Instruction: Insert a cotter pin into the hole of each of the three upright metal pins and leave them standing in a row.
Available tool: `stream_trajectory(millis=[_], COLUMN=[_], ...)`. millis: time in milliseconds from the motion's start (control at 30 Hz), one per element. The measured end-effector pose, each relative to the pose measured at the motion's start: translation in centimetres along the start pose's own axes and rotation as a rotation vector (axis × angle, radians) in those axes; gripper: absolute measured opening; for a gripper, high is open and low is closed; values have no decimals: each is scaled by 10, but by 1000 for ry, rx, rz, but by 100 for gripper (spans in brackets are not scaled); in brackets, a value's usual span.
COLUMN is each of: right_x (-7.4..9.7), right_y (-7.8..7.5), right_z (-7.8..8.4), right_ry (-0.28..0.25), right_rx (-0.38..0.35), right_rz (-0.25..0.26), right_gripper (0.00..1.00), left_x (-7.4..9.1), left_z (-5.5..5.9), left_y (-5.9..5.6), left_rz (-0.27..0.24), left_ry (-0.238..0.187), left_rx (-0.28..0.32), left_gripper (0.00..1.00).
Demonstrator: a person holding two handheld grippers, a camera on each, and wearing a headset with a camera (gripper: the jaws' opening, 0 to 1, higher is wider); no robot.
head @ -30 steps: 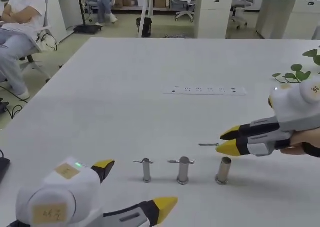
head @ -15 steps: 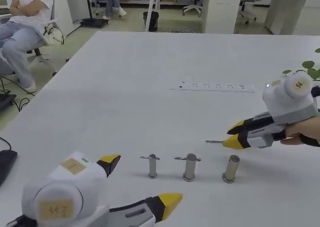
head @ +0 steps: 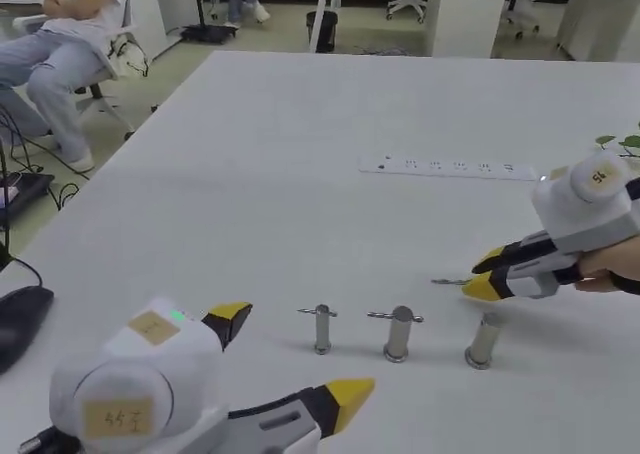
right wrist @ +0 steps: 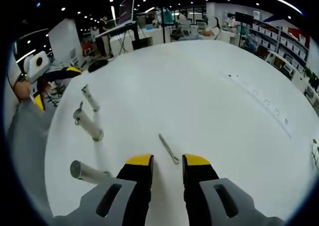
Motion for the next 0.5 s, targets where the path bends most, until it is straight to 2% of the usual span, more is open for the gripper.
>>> stream_trajectory(millis=[200, 367, 500], right_x=[-5, -7, -8], right_y=[-2, -4, -5], right_z=[3, 2, 0], right_ry=[42, 45, 76], right_rx=[51, 67, 106], right_rz=[2, 0, 12], right_gripper=[22, 17, 14], left_x=[-1, 0, 0], left_z=[1, 1, 1], left_y=[1, 2, 3], left_rz=[-2, -7, -10], left_ry=[5, 6, 9], left_rx=[-3, 0, 1], left_gripper=[78, 78, 77])
Point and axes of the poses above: the centre of the closed fingertips' face, and the gripper's own axes: x roughly backward along the fingers, y roughly to its left, z roughly out of its underside, the point moved 6 cm from there along x, roughly backward along the fingers, and after that the axes turned 11 degrees about -x, right-handed, at the moved point
